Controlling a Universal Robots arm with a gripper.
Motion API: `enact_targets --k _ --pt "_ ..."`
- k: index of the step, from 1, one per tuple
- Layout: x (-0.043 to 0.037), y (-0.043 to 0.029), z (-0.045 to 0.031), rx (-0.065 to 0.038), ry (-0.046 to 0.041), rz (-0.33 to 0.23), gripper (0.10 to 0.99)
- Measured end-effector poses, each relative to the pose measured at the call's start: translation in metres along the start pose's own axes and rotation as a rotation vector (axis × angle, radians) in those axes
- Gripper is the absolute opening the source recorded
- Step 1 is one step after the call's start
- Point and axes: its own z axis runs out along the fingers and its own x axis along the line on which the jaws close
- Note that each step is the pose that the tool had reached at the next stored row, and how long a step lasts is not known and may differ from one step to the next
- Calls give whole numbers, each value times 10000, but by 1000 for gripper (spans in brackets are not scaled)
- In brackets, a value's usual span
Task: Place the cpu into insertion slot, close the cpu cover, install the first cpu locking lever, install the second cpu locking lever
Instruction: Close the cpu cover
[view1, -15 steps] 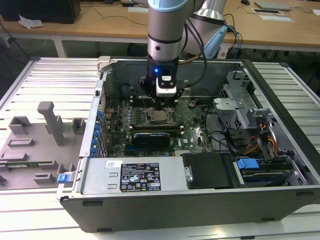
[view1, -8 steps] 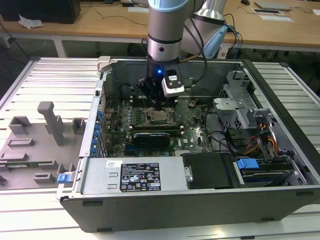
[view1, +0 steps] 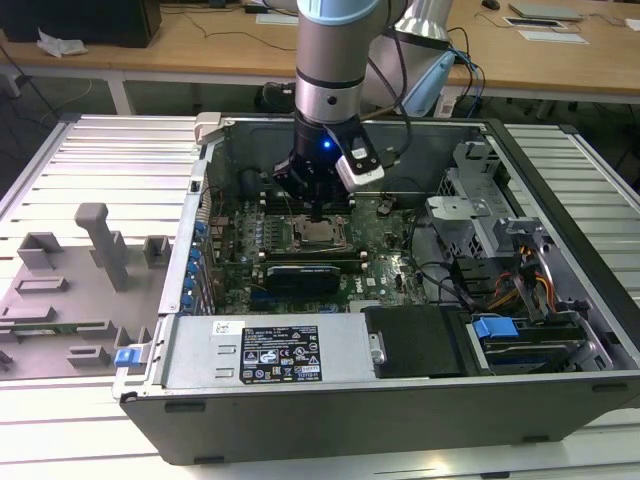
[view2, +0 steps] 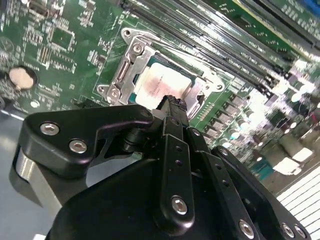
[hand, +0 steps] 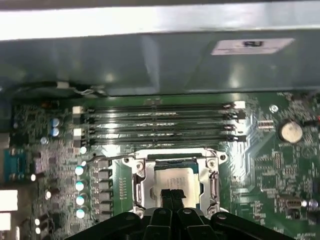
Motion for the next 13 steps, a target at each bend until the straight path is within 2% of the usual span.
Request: enact_targets --k 2,3,8,11,13 --pt "1 -1 1 9 16 -624 106" --pt "3 -5 2 7 16 -740 106" --pt "28 -94 24 -2 1 -921 106" --pt "101 -95 63 -25 4 -1048 106" --pt "114 -96 81 -33 5 -1174 106"
